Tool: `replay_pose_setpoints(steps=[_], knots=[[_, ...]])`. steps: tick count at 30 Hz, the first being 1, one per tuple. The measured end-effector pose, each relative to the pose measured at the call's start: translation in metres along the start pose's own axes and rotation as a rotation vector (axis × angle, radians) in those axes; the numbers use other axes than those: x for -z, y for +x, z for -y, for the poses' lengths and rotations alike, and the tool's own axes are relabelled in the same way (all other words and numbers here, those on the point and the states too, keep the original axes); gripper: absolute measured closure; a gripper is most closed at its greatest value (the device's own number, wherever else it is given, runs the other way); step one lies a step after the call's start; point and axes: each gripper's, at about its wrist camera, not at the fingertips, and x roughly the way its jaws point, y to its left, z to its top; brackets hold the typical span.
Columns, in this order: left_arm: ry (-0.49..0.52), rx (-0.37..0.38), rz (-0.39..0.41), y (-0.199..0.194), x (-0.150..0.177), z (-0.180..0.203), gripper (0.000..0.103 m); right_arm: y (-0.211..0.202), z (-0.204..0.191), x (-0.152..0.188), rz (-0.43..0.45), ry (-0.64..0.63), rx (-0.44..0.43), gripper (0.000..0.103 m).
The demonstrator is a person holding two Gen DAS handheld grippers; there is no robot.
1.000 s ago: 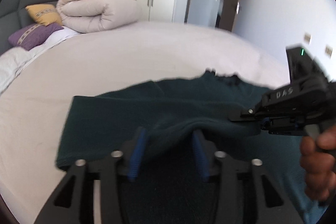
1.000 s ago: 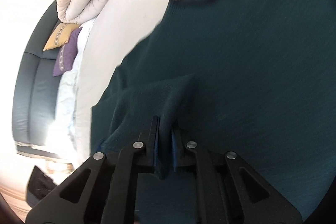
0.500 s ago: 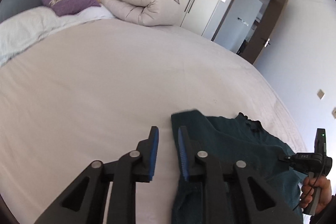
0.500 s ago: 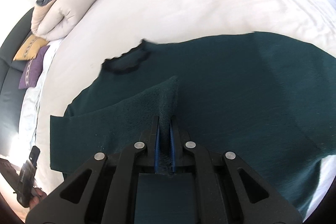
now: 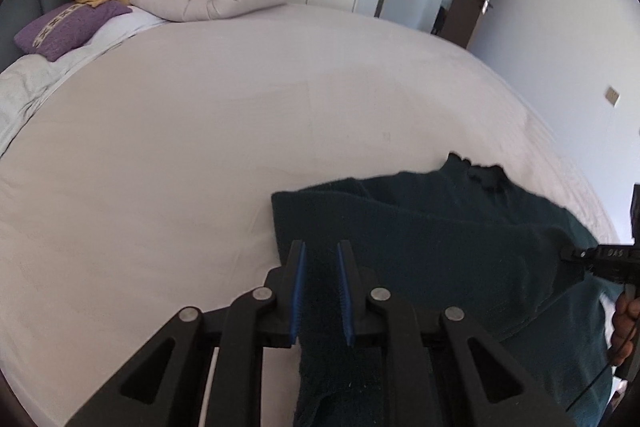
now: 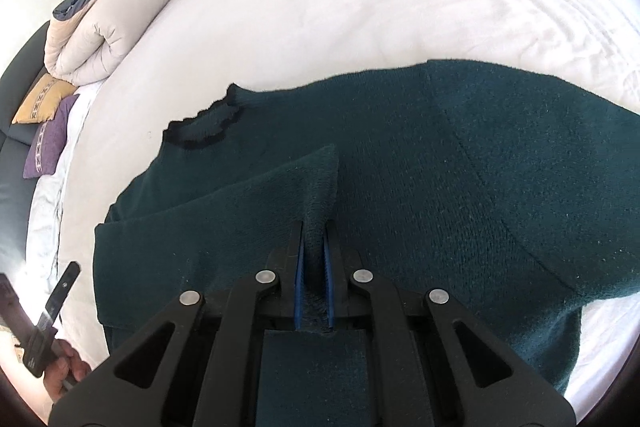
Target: Fold small clothes
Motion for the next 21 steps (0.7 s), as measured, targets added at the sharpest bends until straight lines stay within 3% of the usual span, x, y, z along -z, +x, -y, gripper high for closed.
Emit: replay_pose_setpoints(steps=[11,17,21], knots=[[0.125,-0.071,-0.088,0.027,0.014,0.018,0.087,-0.004,0.011,0.003,-0.02,0.059,-0.019,0.096],[0.213,-0.126,-0.085,0.032,0.026,0.02,0.086,-0.003,0.015,-0.001,-0.01,0.095,-0.035,0.096],[0.228,-0.141,-0.085,0.032,0.028,0.022,0.086,0.0,0.012,-0.004,0.007,0.049,0.002,0.096]])
